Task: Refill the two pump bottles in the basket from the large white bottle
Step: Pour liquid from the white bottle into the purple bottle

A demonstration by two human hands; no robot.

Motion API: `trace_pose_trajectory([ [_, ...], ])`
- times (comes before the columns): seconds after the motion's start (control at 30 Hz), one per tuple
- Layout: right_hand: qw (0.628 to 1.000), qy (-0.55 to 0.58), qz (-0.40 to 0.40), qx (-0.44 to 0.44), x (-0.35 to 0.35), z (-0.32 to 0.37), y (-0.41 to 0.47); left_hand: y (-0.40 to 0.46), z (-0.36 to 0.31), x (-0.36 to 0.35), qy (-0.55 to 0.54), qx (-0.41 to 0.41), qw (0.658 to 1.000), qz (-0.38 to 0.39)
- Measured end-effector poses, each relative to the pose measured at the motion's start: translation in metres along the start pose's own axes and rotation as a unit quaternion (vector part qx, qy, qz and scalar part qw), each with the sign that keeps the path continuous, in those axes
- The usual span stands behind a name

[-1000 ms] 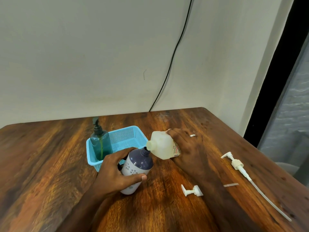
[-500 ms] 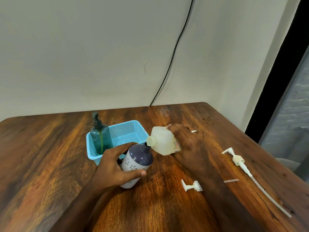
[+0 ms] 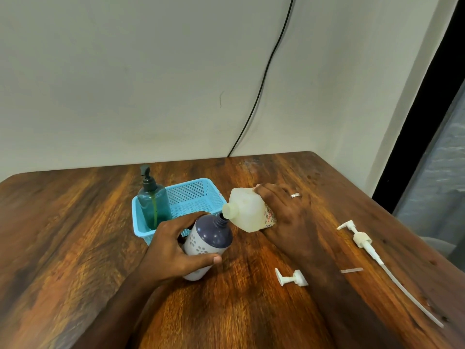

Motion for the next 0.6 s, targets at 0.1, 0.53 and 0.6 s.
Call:
trace_pose_trajectory([
  [0.1, 1.000, -0.002, 0.003, 0.003, -0.0006, -0.0006, -0.0008, -0.0010, 0.0018, -0.0001, 0.002, 0.006, 1.000, 0.001],
  [0.53, 1.000, 0.001, -0.003, 0.007, -0.0010, -0.0019, -0.0005, -0.0012, 0.0030, 0.0002, 0.005, 0.013, 1.000, 0.009],
  [0.6, 1.000, 0.003, -0.002, 0.007, -0.0012, -0.0024, -0.0006, -0.0011, 0.0016, 0.0002, 0.006, 0.013, 1.000, 0.008],
])
Point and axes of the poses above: each hand's wrist, its own y-axis towards the middle knuckle, its own x-axis out of the back of the hand, z = x × y, the point moved 3 cm from there along y, towards the middle knuckle, and after that the axes turned 5 degrees about z, right-handed, at the moved point
